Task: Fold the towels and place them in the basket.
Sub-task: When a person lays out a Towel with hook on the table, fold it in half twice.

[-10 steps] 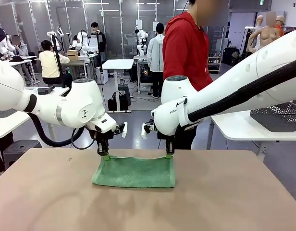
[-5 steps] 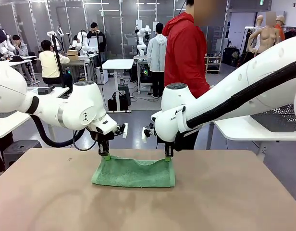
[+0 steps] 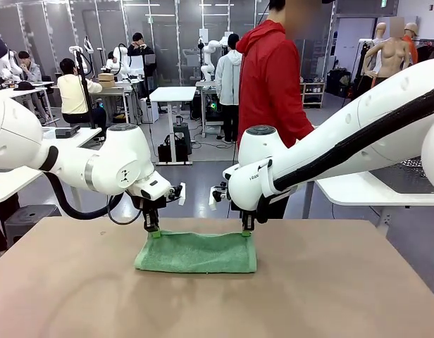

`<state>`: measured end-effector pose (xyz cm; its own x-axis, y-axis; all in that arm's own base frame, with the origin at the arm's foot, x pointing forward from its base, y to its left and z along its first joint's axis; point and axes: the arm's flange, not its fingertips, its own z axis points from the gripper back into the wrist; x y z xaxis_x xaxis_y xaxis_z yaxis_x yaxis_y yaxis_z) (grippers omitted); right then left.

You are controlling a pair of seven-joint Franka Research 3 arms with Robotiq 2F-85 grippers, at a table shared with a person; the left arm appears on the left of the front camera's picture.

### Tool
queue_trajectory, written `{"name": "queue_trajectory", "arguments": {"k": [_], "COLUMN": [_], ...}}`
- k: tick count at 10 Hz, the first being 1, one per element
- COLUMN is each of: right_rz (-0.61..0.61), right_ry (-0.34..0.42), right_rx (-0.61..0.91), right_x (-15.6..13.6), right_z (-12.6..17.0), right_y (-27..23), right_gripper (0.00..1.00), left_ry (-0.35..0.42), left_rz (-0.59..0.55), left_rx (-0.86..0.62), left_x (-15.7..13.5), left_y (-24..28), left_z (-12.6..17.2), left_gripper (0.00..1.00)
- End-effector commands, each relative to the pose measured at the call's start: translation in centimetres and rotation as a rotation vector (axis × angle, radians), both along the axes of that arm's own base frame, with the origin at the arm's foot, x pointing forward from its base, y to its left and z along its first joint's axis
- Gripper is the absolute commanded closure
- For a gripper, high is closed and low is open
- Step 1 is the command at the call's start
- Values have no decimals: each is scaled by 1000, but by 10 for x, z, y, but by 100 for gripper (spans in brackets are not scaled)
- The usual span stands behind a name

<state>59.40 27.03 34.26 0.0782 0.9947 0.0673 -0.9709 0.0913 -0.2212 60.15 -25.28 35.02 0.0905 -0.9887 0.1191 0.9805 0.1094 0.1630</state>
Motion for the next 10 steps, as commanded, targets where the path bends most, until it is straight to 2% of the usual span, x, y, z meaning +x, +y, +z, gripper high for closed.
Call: {"name": "queue_trajectory", "arguments": {"k": [1,2,3,4,5,6,7,9,10], "right_rz": [0,4,3,1,1,-3,-25,-69,-121], "right_ry": [-43,-54,-61,-60,-45,1,72,160,198], "right_rx": [4,6,14,25,33,55,76,106,116], "right_x": [3,0,-1,-4,-9,-22,-39,-75,-89], "right_z": [-2,-2,1,6,16,32,52,91,103], "right_y": [1,-2,-6,-11,-17,-22,-29,-45,-49], "right_gripper": [77,77,57,74,38,54,18,18,18], "left_ry": [-42,-58,-65,-62,-45,14,66,145,157], "left_rz": [35,51,53,39,8,-51,-106,-160,-175], "left_rx": [8,5,-6,-4,-4,-11,-18,-27,-46], "left_x": [5,2,2,0,-3,-13,-25,-45,-48], "left_y": [0,6,15,25,36,48,61,90,101], "left_z": [0,5,12,22,34,49,65,91,98], "left_gripper": [69,57,50,37,30,18,11,11,11]}}
